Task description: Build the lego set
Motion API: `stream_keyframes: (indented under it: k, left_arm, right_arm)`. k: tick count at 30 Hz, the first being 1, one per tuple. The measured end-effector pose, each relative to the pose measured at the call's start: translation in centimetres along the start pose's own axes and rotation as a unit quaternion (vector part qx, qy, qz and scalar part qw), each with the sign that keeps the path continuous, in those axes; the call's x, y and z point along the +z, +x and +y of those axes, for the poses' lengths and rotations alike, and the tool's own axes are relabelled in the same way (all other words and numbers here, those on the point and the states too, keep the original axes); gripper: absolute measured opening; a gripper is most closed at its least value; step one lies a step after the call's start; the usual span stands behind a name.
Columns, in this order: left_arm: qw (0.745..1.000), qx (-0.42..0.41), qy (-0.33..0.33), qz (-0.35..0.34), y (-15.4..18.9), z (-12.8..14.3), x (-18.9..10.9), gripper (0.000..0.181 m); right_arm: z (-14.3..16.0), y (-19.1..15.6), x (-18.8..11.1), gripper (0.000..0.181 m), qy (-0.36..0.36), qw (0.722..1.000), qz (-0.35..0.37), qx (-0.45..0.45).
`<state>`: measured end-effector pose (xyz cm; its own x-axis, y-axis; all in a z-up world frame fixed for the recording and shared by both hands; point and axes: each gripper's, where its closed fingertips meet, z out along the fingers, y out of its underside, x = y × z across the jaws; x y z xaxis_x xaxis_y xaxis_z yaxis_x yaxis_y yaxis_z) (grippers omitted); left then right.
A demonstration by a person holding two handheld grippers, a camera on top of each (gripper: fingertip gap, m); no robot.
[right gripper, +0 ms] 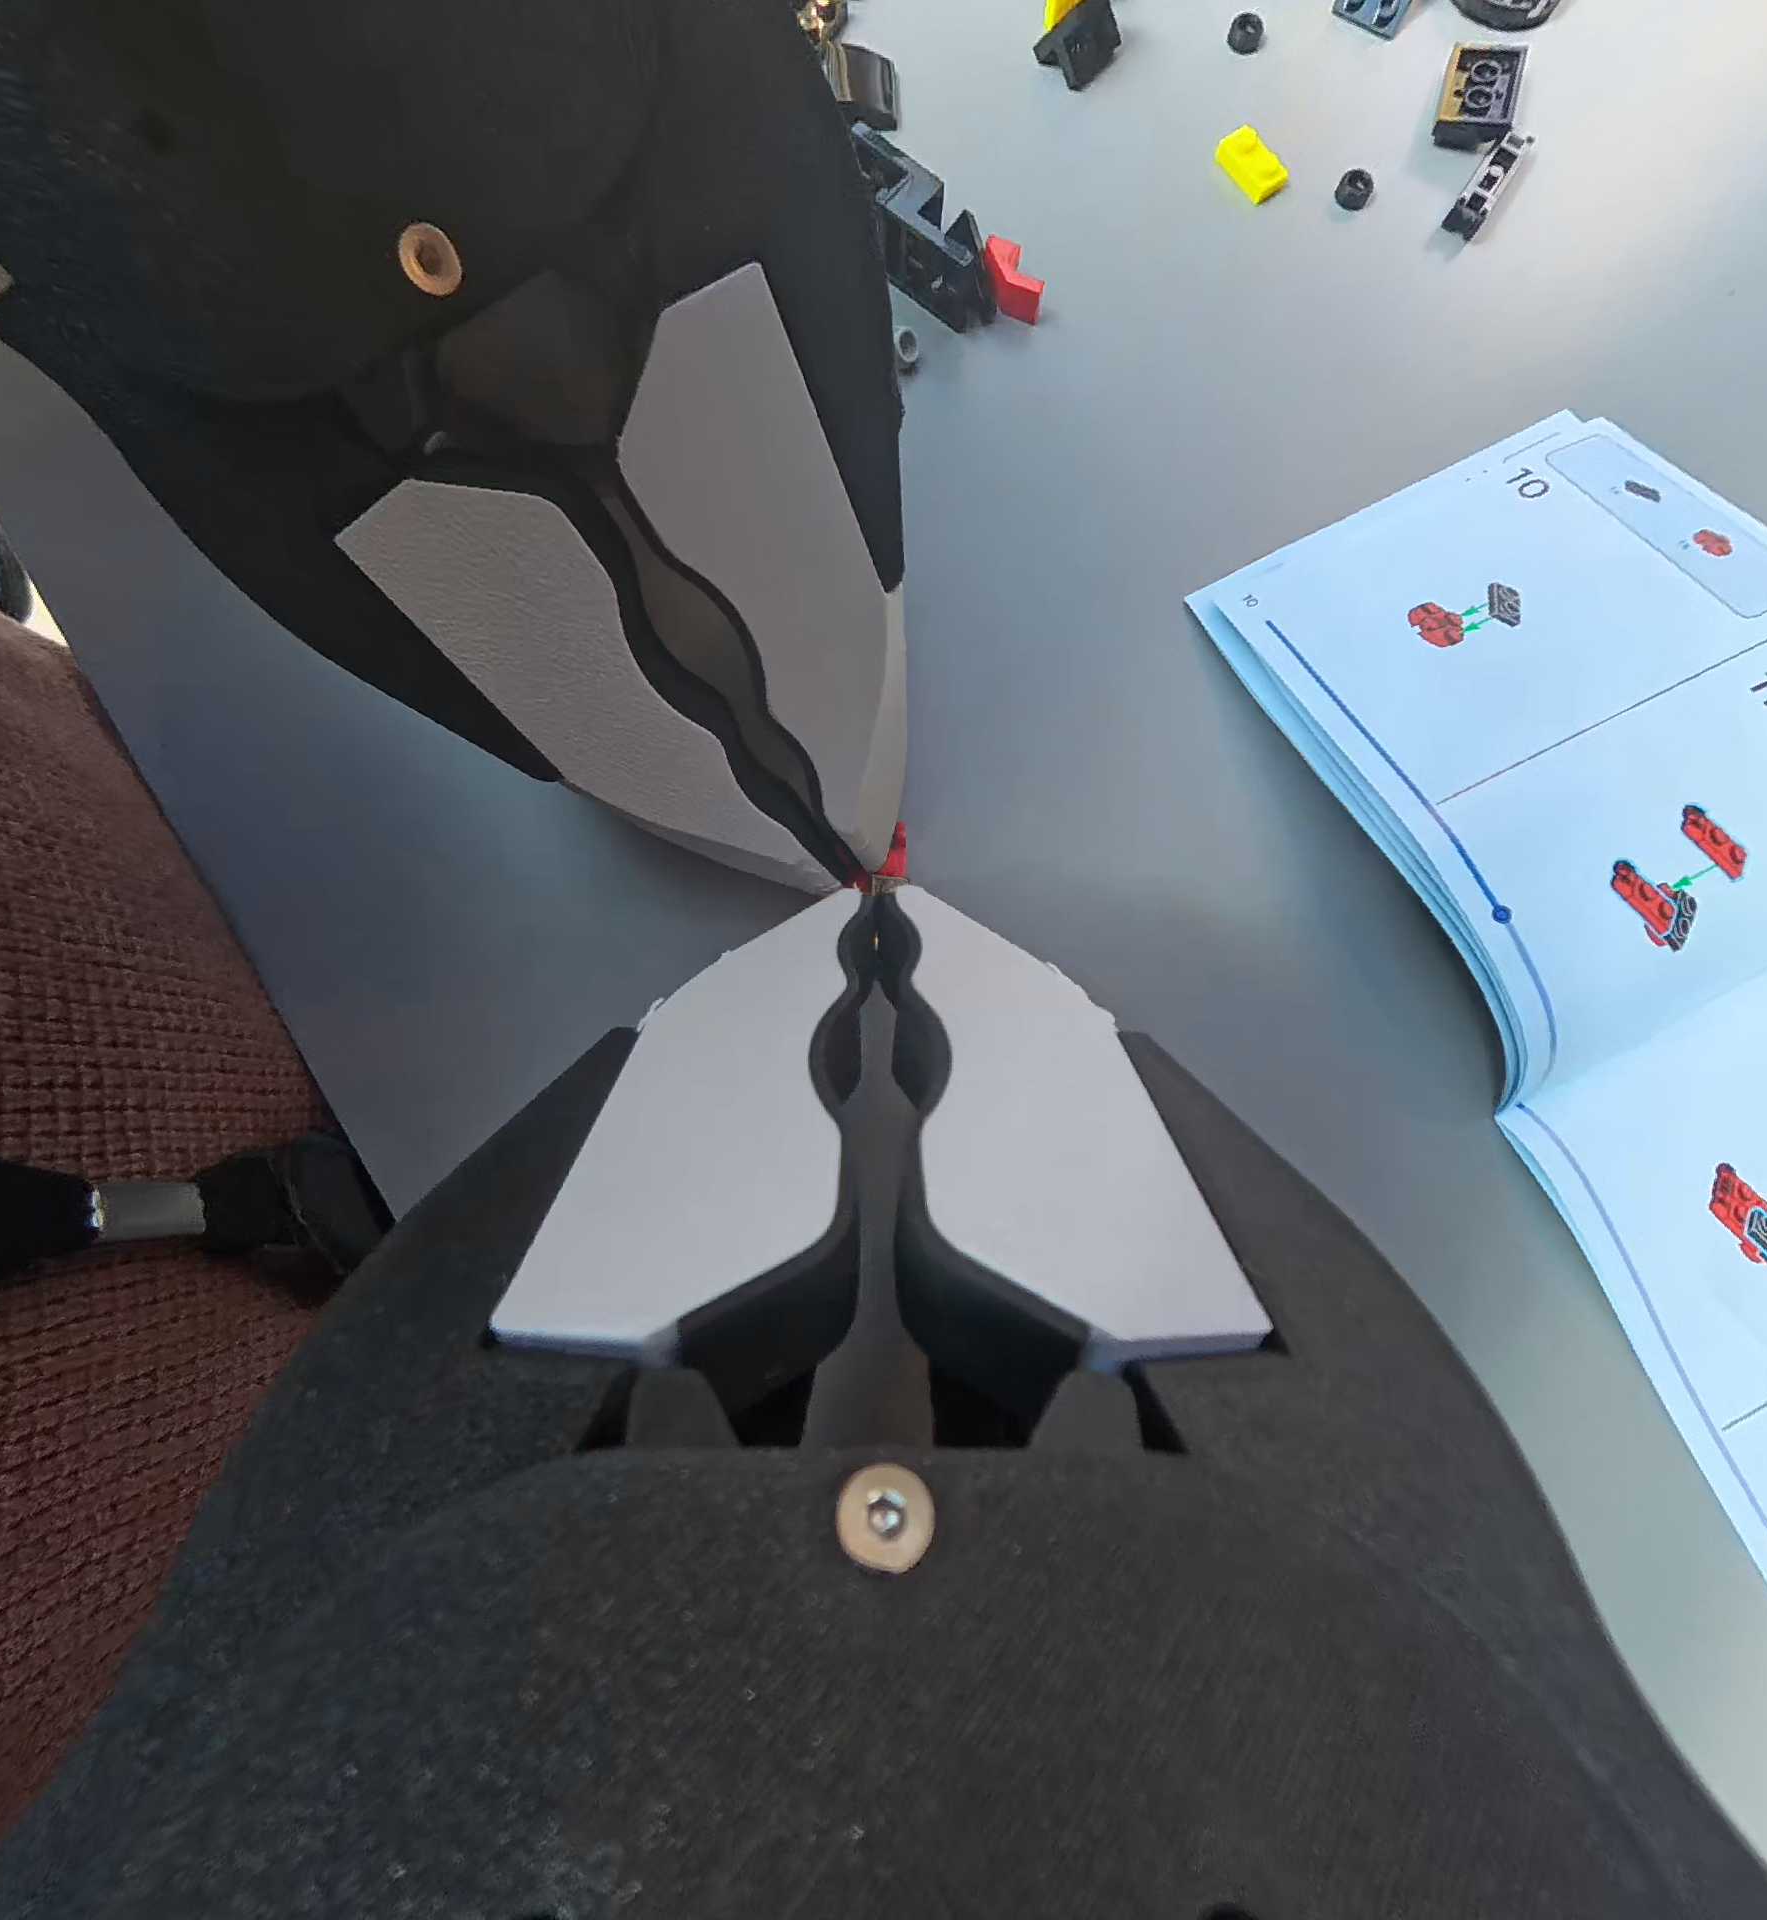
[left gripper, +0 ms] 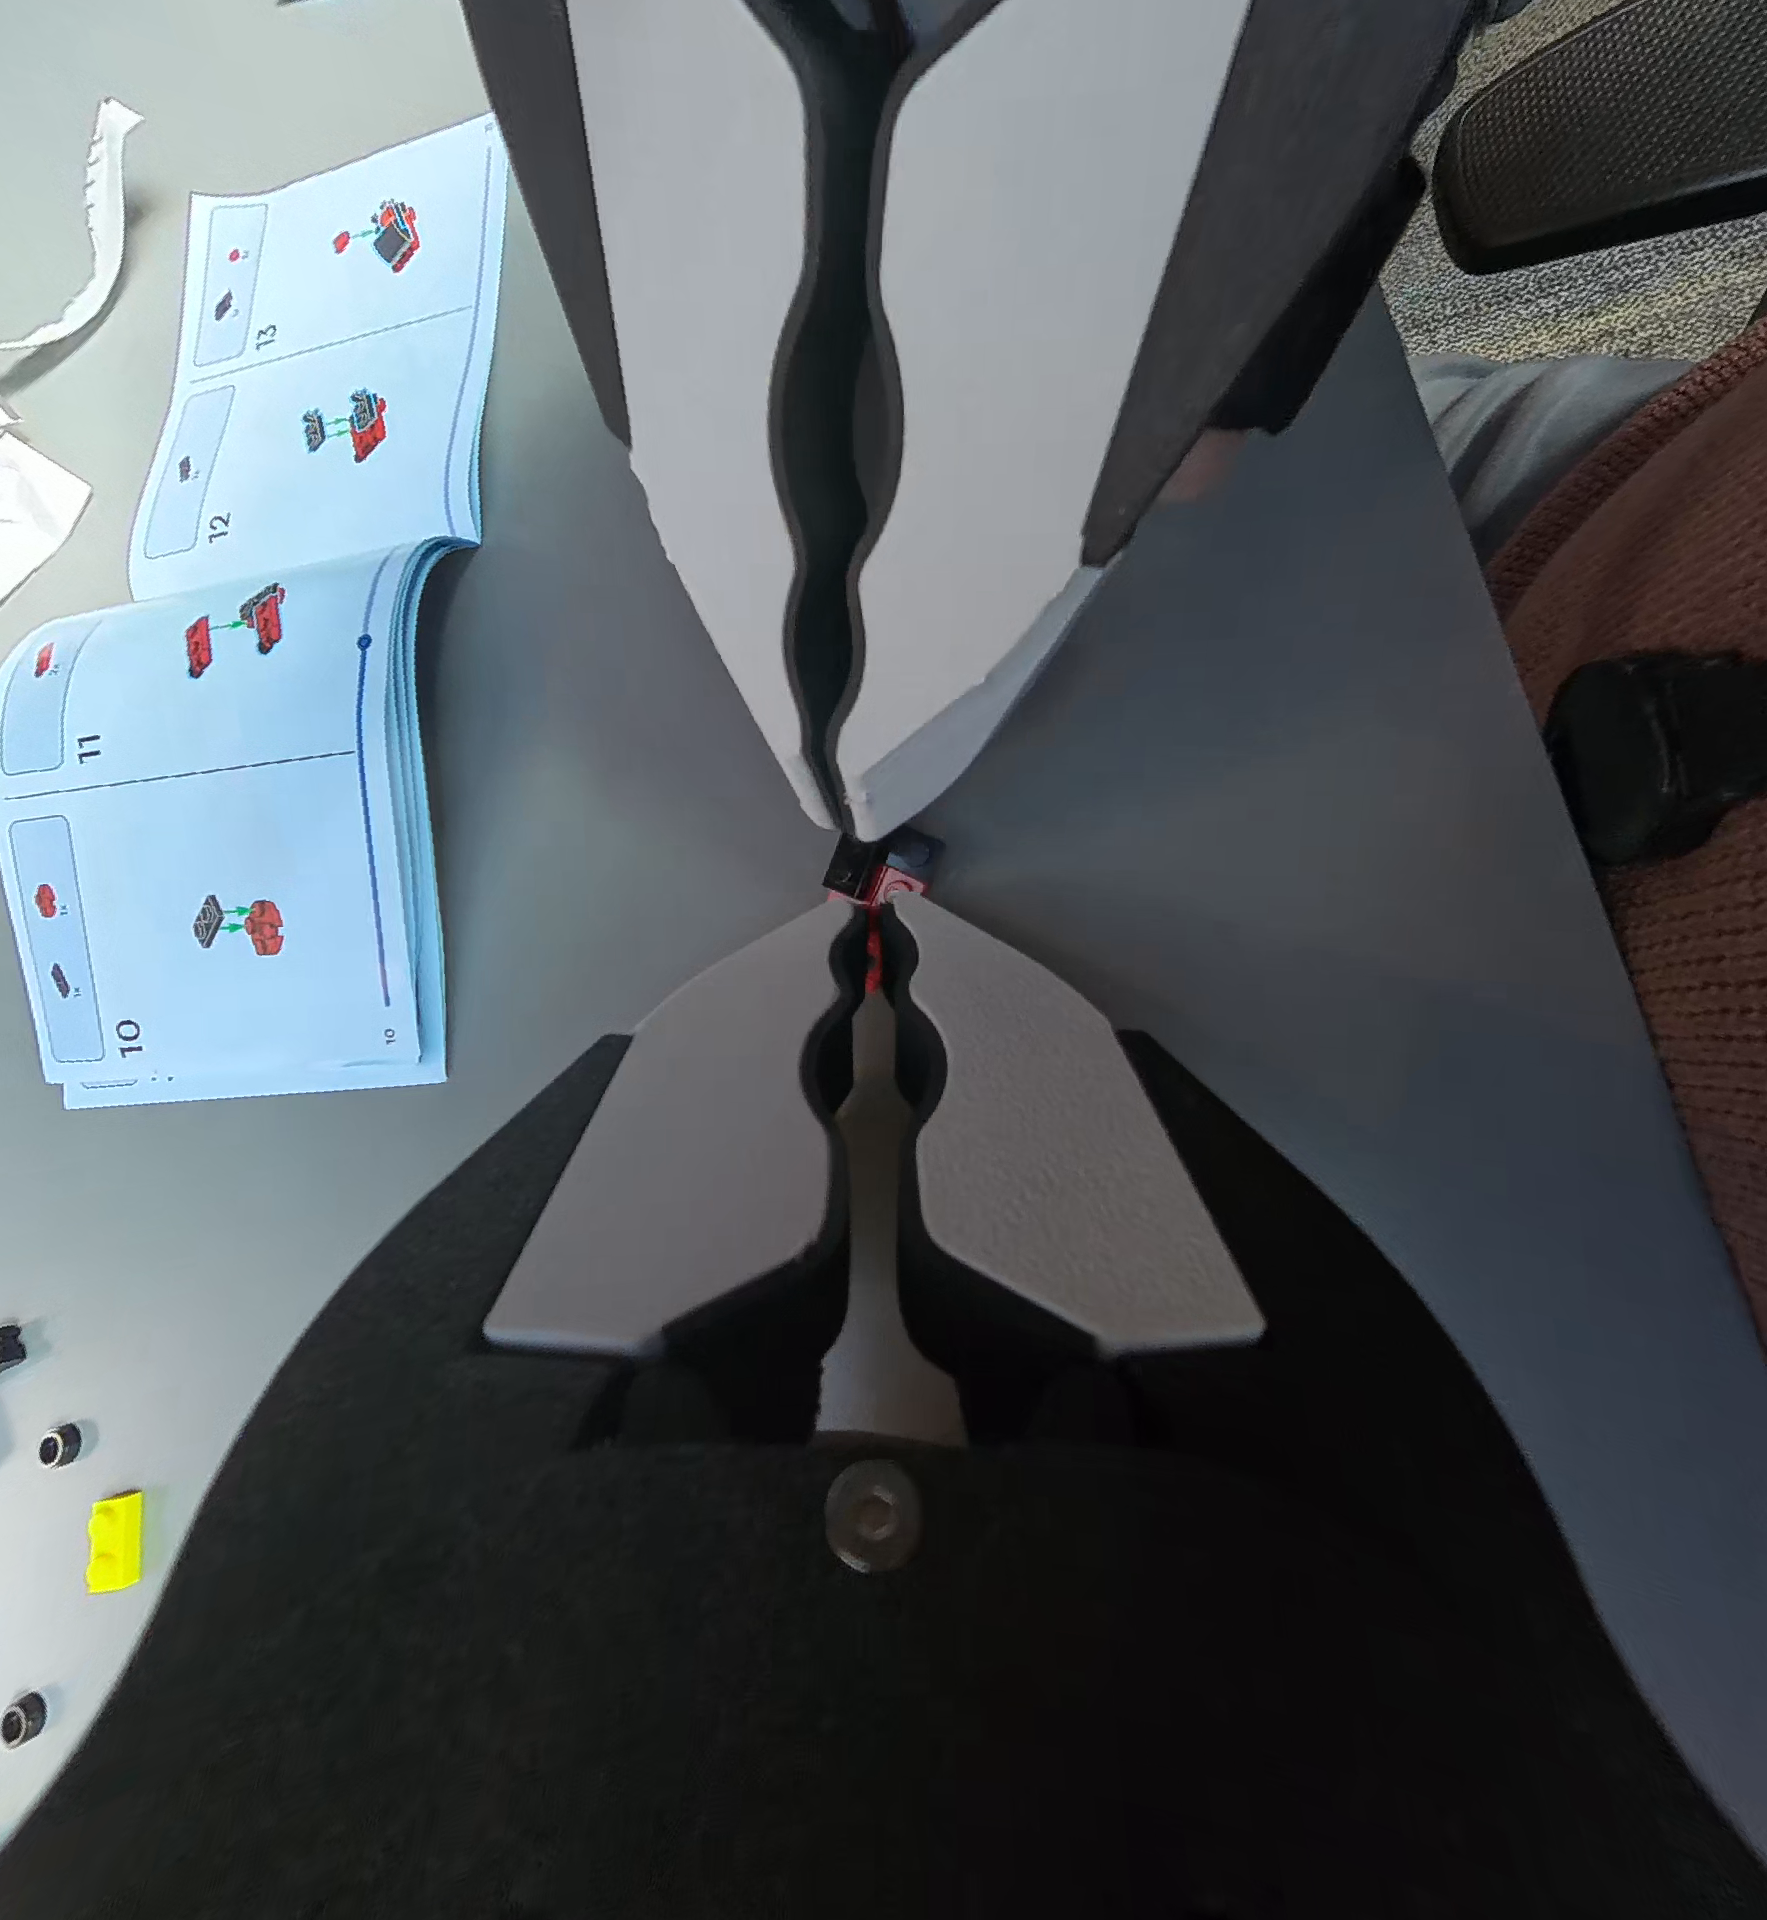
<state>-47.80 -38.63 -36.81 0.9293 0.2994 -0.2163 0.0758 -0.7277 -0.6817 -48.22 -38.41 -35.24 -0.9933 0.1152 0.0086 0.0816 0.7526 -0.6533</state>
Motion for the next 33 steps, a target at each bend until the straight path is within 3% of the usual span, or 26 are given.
stream_keyframes:
  k: [1, 7, 23, 33]
  left_arm:
    - [1.000, -0.001, 0.000, 0.001, 0.0, 0.0, 0.0, 0.002]
    - [1.000, 0.001, -0.001, 0.003, 0.0, 0.0, 0.0, 0.002]
    - [1.000, -0.001, 0.003, 0.002, 0.0, -0.1, 0.0, 0.002]
    - [1.000, -0.003, 0.009, 0.005, -0.2, 0.0, 0.0, 0.002]
  right_arm:
    - [0.1, -0.1, 0.1, 0.000, -0.006, 1.000, -0.001, -0.003]
    - [0.2, 0.6, 0.7, 0.000, -0.009, 1.000, 0.017, 0.002]
    - [0.8, 0.1, 1.1, 0.000, -0.032, 0.999, -0.014, 0.030]
    - [1.0, 0.0, 1.2, 0.000, -0.095, 0.994, -0.042, 0.025]
